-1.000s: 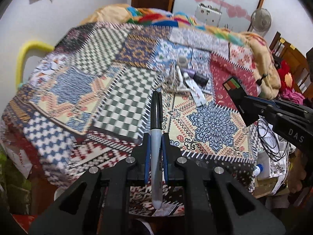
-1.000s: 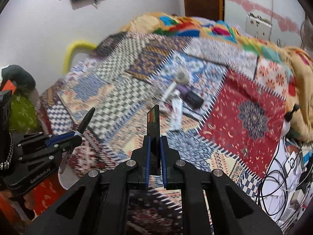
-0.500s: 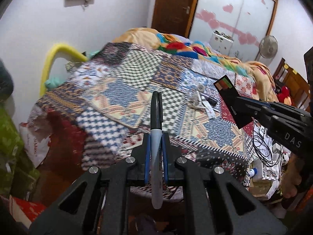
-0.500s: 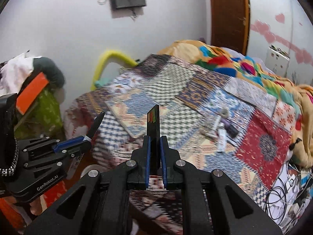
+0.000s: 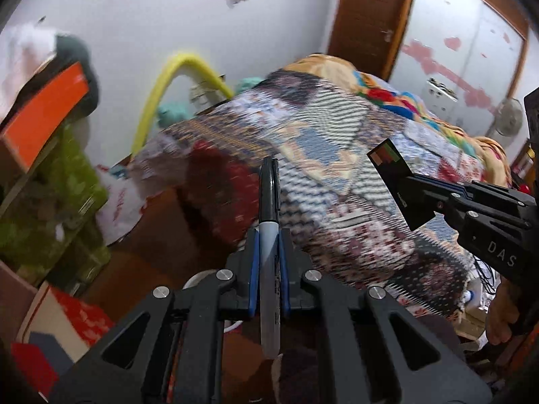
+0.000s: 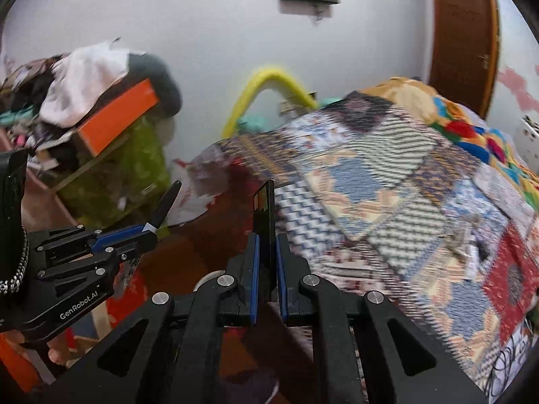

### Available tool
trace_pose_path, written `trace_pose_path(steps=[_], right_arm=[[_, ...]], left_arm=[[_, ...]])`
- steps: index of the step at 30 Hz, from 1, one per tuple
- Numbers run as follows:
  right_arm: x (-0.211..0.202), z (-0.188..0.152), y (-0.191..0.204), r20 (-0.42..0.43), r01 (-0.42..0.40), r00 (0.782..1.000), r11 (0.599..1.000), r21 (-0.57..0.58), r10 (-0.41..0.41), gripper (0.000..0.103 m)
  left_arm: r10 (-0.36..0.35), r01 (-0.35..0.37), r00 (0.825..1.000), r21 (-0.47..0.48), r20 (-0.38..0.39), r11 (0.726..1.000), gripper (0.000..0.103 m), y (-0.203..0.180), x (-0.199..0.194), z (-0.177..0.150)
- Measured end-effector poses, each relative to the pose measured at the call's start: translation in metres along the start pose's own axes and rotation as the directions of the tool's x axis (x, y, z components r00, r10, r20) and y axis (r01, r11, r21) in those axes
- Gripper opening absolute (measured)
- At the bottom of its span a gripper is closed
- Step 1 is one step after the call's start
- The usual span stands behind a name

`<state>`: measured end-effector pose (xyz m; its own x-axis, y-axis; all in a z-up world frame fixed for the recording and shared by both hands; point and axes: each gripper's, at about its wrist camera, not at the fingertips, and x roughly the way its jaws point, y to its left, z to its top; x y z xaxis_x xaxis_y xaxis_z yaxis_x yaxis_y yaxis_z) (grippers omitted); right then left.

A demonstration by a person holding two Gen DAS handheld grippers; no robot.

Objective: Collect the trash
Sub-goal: 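Carry the marker and pen with both tools down to the white bucket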

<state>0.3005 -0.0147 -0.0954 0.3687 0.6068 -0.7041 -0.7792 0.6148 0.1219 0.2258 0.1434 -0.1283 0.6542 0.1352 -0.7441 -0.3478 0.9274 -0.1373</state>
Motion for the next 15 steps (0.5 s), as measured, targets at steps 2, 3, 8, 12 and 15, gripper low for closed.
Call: trace_pose_path(steps=[2, 3, 8, 12, 15], right_arm=[[0.013, -0.001, 0.017, -0.02, -0.023, 1.0, 0.999, -0.022, 0.022, 0.009], [0.02, -0.001, 0.025, -0.032, -0.035, 0.999, 0.999, -0.032, 0.034, 0.009], [0.063, -0.008, 0.055, -0.122, -0.087, 0.99, 0.993, -0.075, 0.077, 0.009], [0.109, -0.019, 0.069, -0.226, -0.123, 0.969, 0.989, -0.087, 0.101, 0.009], [0.141, -0.029, 0.076, -0.3, -0.139, 0.948, 0.985, -0.098, 0.104, 0.009]], left_arm=[[0.025, -0.025, 1.0, -0.033, -0.017, 0.999, 0.01, 0.024, 0.003, -0.009], [0.031, -0.032, 0.999, -0.043, -0.023, 0.999, 0.01, 0.029, 0.005, -0.012], [0.057, -0.07, 0.993, -0.12, -0.103, 0.99, 0.01, 0.074, 0.033, -0.037], [0.073, -0.1, 0.982, -0.15, -0.175, 0.984, 0.01, 0.1, 0.065, -0.059], [0.059, -0.106, 0.969, -0.185, -0.239, 0.977, 0.01, 0.114, 0.095, -0.075]])
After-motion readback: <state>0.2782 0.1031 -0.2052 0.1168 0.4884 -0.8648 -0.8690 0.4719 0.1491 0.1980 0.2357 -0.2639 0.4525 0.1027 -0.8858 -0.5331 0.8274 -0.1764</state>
